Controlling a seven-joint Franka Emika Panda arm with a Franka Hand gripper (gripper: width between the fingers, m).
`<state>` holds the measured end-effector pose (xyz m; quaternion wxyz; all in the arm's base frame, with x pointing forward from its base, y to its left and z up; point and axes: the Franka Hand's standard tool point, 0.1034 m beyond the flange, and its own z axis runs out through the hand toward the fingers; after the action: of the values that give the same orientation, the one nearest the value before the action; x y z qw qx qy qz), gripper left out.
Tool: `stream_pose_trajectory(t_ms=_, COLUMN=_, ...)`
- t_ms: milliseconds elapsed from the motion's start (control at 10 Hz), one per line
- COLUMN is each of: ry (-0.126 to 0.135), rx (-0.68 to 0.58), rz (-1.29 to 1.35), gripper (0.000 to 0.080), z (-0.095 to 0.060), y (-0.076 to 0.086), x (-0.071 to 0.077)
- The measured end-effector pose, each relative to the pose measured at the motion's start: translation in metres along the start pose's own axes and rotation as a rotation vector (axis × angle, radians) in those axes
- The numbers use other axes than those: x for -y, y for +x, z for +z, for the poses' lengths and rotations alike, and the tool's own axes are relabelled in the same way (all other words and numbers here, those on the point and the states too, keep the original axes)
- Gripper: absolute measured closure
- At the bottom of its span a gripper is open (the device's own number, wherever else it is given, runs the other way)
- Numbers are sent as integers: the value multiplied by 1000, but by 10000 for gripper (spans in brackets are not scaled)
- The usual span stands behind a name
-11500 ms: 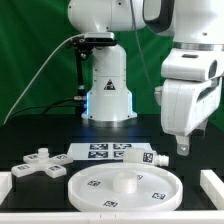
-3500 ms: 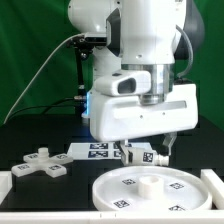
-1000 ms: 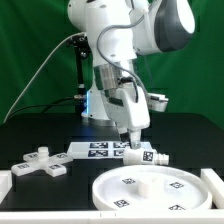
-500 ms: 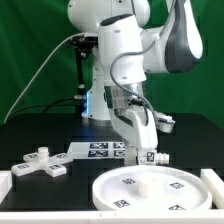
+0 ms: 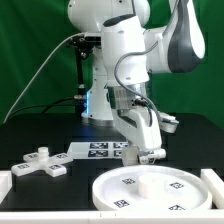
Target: Assemble round table
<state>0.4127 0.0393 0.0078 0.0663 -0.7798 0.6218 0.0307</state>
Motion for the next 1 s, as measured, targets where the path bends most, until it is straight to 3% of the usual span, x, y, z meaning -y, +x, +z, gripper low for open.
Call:
stream_pose_trajectory(t_ms=200, ry=0, rx=0, rz=-2, gripper=396, z=0, y=-1, x=0)
stream_pose_trajectory(t_ms=400, ry=-13, rx=11, rz=-184, gripper=396, z=-4, y=-16, x=0)
stream_pose_trajectory(t_ms=600, ry=-16, rx=23, rz=-346, gripper=396, z=-6, y=-19, x=1)
stream_pose_trajectory(t_ms=900, ry=-20, rx=23, rz=-353, gripper=395, z=-4, y=-19, x=-1)
stream_pose_trajectory(t_ms=1000, ry=-31, rx=31, rz=-480, gripper=395, z=-4, y=-23, x=0)
